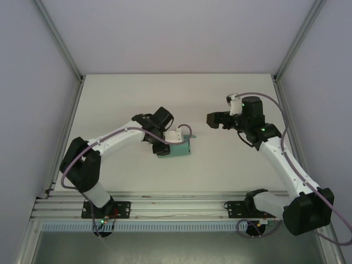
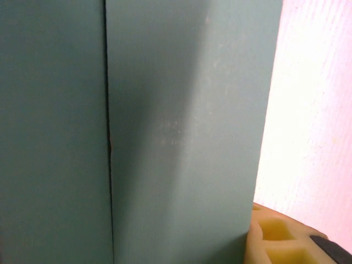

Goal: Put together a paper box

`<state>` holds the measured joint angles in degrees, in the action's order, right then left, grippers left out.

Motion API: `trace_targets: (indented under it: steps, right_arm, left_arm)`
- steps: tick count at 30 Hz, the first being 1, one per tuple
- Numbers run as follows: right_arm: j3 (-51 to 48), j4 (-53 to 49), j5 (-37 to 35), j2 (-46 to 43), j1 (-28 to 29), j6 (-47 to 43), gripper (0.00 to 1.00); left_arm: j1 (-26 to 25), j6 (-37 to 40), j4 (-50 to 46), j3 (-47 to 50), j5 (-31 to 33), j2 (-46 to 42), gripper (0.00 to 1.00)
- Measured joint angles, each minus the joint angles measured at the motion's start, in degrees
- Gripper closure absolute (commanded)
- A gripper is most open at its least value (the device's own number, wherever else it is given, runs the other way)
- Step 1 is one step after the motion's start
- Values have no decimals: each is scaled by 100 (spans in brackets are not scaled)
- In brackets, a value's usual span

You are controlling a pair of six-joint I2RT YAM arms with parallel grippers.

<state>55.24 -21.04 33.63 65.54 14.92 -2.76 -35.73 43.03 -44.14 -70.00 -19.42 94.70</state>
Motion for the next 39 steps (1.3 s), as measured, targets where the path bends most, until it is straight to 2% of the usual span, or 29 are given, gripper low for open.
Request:
trace_targets:
  steps: [5,7,14,17,20,24,29,33,39]
  right_arm:
    - [4,-168,802,767,269,-1029,19]
    - [9,-264,986,1073,428,-1362,28]
    - [483,-647,1274,1803,820,-2090,44]
    - [608,-732,1266,1875,907,-2260,60]
    - [651,-798,1224,1875,920,-2350,79]
    - [673,-911,1115,1884,922,-2382,90]
    - [686,-839,800,1884,1054,-2120,100]
    - [656,-579,365,1836,1241,-1537,100]
    - [313,210,-179,1685,1458,706,100]
  left_arm:
    - [48,11,-236,-374,-164,354,61]
    - [66,15,-299,-459,-236,428,60]
    - [76,35,-396,-699,-420,636,59]
    - [76,35,-435,-756,-428,680,59]
    - [74,37,-446,-761,-437,682,59]
    - [74,31,-444,-763,-435,682,59]
    - [74,-85,-431,-763,-407,682,60]
    - [87,-293,-422,-763,-376,682,60]
    - [90,-634,-337,-763,-302,682,59]
